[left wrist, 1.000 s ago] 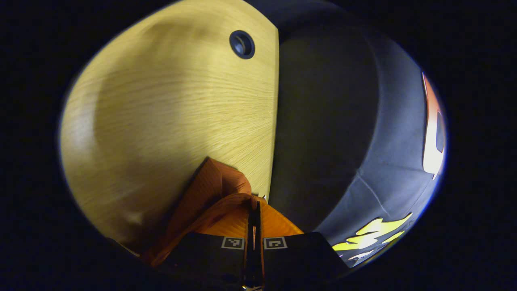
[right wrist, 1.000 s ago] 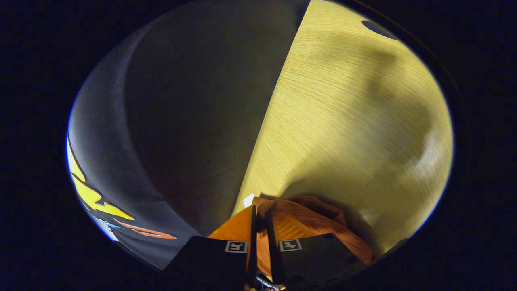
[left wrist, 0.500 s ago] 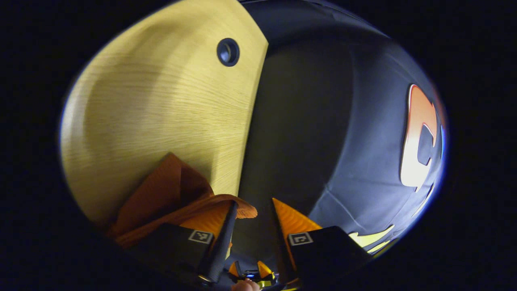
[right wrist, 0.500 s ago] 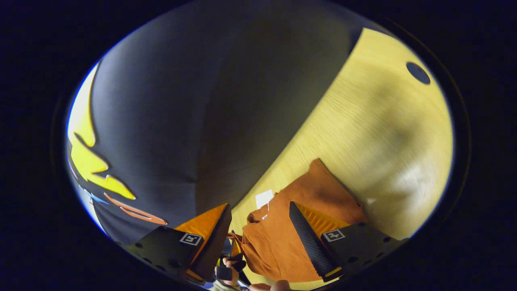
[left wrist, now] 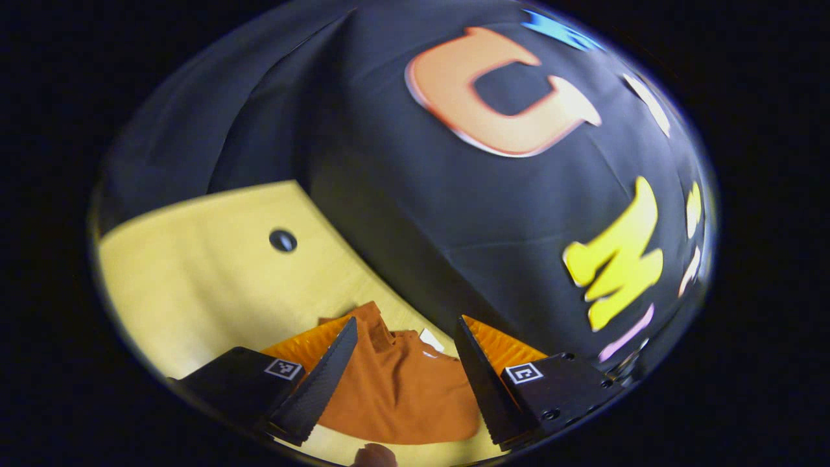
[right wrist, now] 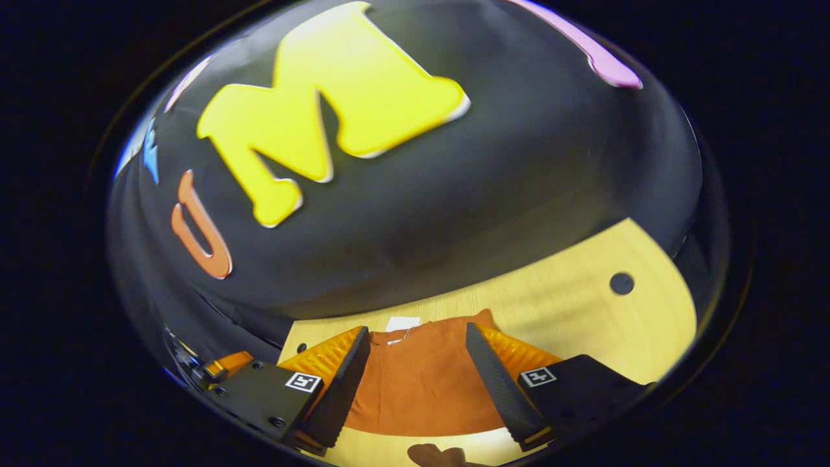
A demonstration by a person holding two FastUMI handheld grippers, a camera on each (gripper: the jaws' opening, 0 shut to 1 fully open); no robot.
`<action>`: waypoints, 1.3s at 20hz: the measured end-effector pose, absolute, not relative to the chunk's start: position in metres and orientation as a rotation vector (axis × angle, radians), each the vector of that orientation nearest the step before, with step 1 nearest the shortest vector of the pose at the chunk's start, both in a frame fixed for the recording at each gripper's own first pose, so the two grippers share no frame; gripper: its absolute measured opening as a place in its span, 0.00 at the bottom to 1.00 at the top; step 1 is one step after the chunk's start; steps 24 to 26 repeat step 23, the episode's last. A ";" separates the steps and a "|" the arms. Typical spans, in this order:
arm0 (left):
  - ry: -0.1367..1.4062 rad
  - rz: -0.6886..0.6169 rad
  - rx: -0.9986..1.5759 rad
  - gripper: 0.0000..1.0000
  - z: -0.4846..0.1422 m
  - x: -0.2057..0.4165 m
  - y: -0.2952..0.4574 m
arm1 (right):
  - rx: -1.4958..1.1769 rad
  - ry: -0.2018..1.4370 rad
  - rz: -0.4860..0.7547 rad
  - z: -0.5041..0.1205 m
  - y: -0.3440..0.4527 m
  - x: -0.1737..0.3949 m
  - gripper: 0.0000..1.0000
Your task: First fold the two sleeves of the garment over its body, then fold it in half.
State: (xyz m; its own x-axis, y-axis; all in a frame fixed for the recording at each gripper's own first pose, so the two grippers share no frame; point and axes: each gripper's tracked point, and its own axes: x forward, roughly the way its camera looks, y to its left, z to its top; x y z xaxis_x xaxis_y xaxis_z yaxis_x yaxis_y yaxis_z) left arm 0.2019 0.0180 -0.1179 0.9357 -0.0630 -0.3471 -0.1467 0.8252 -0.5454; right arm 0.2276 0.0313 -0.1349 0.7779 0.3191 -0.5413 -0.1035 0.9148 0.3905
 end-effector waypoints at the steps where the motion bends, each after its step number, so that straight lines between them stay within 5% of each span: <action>1: 0.351 0.054 -0.500 0.98 -0.109 0.184 0.017 | 0.294 0.597 0.224 -0.122 0.029 0.216 0.95; 15: 0.114 0.115 0.029 0.98 0.005 -0.002 -0.053 | -0.122 0.132 0.032 -0.012 -0.002 -0.005 0.94; 26: 0.158 0.031 0.076 0.98 -0.015 -0.018 -0.102 | -0.138 0.069 0.086 -0.001 0.019 -0.038 0.95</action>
